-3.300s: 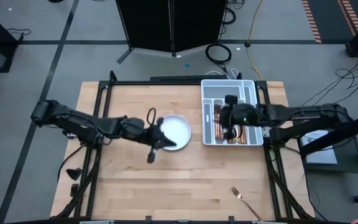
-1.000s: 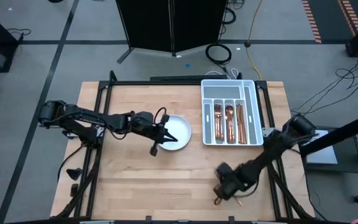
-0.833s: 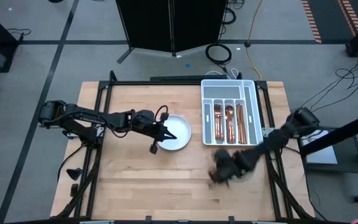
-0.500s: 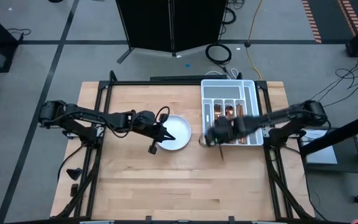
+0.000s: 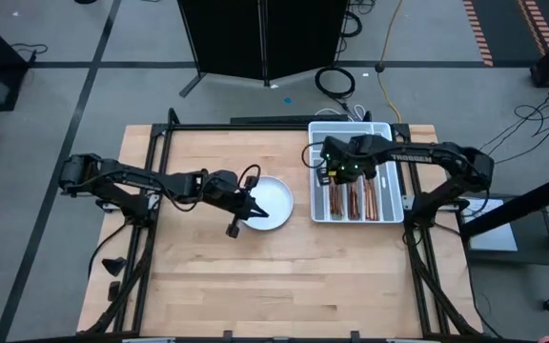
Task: Sort silverware
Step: Put the fork in the silverware tray, then return to Home Position
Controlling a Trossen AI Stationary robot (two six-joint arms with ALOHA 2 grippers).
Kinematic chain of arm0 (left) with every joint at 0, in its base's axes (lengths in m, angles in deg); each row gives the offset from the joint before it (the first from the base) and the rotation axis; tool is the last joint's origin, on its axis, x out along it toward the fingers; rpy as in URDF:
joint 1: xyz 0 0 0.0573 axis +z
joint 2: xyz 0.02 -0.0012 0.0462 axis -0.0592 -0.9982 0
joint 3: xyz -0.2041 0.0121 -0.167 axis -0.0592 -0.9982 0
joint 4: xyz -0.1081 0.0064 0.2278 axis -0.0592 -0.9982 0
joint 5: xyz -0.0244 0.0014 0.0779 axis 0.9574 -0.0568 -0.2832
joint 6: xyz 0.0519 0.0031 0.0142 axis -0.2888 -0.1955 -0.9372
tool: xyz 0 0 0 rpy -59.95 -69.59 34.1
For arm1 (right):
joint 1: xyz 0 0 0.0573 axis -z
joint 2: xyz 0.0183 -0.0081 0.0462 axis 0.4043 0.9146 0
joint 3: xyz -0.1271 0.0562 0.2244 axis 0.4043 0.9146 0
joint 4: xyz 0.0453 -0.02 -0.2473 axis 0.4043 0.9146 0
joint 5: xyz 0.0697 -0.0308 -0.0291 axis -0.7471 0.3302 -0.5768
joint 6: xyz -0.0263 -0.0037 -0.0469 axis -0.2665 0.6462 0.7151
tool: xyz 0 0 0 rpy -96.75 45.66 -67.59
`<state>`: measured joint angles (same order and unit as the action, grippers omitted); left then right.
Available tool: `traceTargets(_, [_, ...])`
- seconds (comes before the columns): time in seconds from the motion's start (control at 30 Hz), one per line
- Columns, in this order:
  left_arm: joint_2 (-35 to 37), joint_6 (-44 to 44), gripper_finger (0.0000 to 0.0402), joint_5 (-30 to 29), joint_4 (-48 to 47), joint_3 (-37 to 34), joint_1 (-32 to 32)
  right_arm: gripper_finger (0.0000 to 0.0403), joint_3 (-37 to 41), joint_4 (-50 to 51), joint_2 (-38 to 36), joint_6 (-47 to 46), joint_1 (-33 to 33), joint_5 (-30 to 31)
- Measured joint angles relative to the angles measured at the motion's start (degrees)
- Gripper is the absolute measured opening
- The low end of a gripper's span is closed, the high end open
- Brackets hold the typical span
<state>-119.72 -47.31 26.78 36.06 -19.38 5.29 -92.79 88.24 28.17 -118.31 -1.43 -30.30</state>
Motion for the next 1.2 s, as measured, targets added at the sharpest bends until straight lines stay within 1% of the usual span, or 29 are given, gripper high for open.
traceTargets(0.2, [0.0, -1.92, 0.0, 0.02, -0.57, 0.0, 0.02, 0.0, 0.0, -2.54, 1.38, 1.01, 2.05, -0.53])
traceTargets(0.3, [-0.01, -2.59, 0.0, 0.02, -0.81, 0.0, 0.02, 0.0007, -0.02, -2.61, 1.91, 1.71, 2.67, -0.41])
traceTargets(0.4, [0.0, -2.75, 0.0, 0.02, -1.49, 0.0, 0.02, 0.0022, -0.04, -1.91, 2.23, 3.82, 2.69, -0.61])
traceTargets(0.7, [0.0, -2.77, 0.0, 0.04, -1.44, -0.31, -0.05, 0.0081, -0.04, -1.0, 2.24, 2.55, 2.65, -0.36])
traceTargets(0.83, [0.0, -1.15, 0.0, 0.07, -0.57, -0.33, -0.05, 0.0097, -0.04, -1.14, 1.29, 6.76, 2.62, -0.06])
traceTargets(0.87, [0.0, 0.63, 0.0, 0.12, 0.53, -0.33, 0.1, 0.0098, -0.06, -1.39, 0.33, 8.0, 2.22, 0.62])
traceTargets(0.93, [1.21, 3.87, 0.0, 0.26, 1.93, -0.33, 0.66, 0.0099, -0.75, -1.78, -2.02, 9.67, 0.57, 4.24])
traceTargets(1.0, [2.48, 7.0, 0.0, 0.23, 4.23, -0.32, 1.44, 0.0098, -1.53, -3.72, -5.12, 11.08, -2.01, 8.55])
traceTargets(1.07, [4.27, 10.03, 0.0, 0.2, 3.99, -0.34, 2.45, 0.0095, -1.9, -6.97, -8.86, 14.48, -5.24, 11.61])
traceTargets(1.13, [6.4, 11.99, 0.0, -0.03, 4.26, -0.37, 3.27, 0.0092, -1.92, -11.4, -12.73, 19.3, -8.98, 13.38])
traceTargets(1.2, [8.87, 13.5, 0.0, -0.41, 3.81, -0.37, 3.89, 0.0088, -1.92, -14.95, -16.04, 23.6, -13.28, 13.7])
